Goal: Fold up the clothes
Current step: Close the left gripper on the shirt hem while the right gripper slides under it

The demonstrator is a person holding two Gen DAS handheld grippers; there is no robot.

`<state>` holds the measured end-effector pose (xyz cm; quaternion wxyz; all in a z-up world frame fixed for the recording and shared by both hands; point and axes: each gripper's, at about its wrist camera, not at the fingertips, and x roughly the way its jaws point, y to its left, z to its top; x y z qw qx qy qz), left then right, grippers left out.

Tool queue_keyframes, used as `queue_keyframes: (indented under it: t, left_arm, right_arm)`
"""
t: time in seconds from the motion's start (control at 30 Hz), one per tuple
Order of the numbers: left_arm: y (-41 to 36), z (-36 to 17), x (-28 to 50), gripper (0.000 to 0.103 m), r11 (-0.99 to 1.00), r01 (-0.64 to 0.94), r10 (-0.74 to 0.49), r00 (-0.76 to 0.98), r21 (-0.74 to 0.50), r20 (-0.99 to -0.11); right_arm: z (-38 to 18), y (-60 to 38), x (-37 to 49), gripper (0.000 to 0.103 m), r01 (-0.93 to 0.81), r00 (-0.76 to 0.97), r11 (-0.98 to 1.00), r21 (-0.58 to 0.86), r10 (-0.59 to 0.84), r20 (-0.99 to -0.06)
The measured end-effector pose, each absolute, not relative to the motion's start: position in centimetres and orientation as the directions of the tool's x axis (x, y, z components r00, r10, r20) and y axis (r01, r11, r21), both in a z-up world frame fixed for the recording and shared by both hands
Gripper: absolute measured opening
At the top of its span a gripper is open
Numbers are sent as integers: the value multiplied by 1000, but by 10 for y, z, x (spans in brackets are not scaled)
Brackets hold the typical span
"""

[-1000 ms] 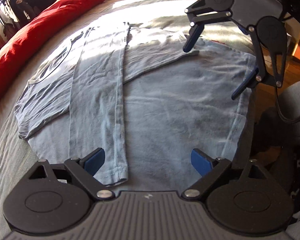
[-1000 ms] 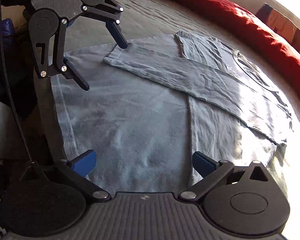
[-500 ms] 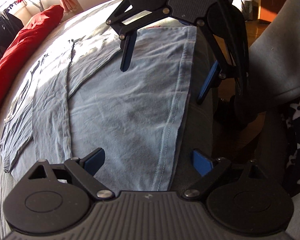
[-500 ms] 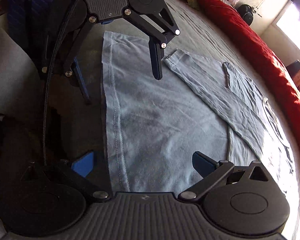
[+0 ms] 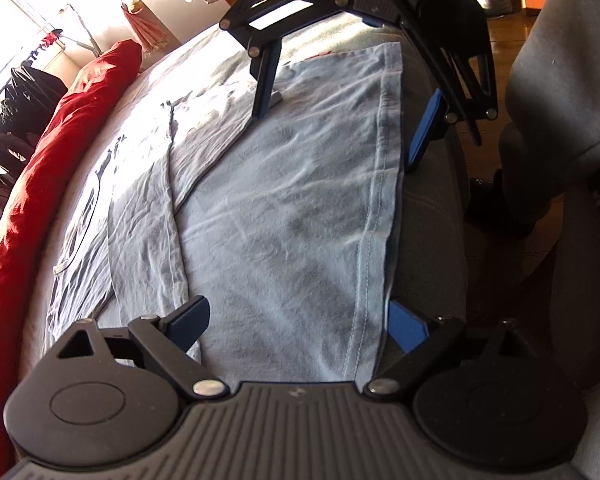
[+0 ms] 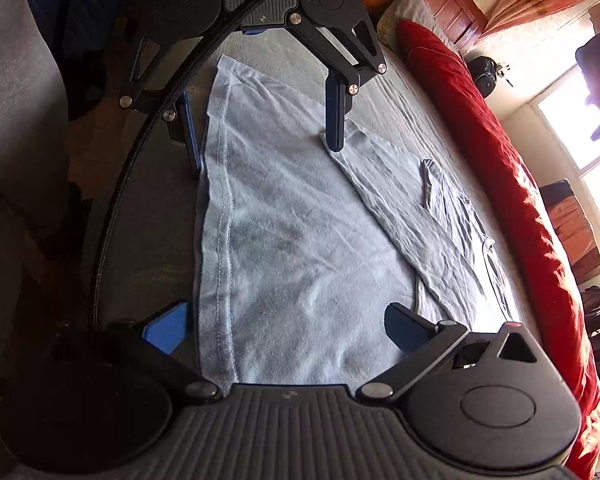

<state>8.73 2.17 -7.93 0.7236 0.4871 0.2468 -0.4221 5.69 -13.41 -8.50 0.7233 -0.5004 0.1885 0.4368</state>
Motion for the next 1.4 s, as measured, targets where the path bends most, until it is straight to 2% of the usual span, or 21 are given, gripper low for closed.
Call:
queue_keyframes:
  t: [0.4, 0.57, 0.8, 1.17, 1.23, 1.3, 1.33, 1.4]
  left_arm:
    - [50, -86, 73, 94, 84, 780, -328, 609, 620, -722]
    - [44, -90, 69, 96, 58, 731, -339, 655, 680, -675]
    - [24, -91, 76, 96, 89, 723, -352, 666, 685, -657]
    - [45, -87, 77, 94, 115, 697, -289, 705, 707, -648]
    - [42, -81, 82, 79, 151, 716, -292, 691, 682, -661]
    - [40, -76, 87, 56, 180, 743, -282, 666, 644, -690]
    - [40, -73, 89, 52, 189, 758, -279, 651, 625, -706]
    - [42, -71, 89, 37, 185, 772, -275, 634, 608, -723]
  right_arm:
    - [-91, -160, 49, 103, -726, 658, 92, -681, 382, -649]
    - [-94, -157, 49, 103, -690, 692, 92, -718, 373, -618]
    - [-94, -137, 53, 103, -682, 704, 130, -719, 383, -598]
    - [-96, -174, 52, 103, -664, 734, 115, -739, 289, -615]
    - [-94, -173, 54, 103, -671, 731, 125, -731, 281, -622]
    - [-93, -172, 55, 103, -681, 722, 127, -721, 285, -631]
    - [-92, -172, 54, 103, -688, 714, 125, -715, 294, -635]
    - [-91, -175, 52, 103, -702, 696, 113, -703, 317, -644]
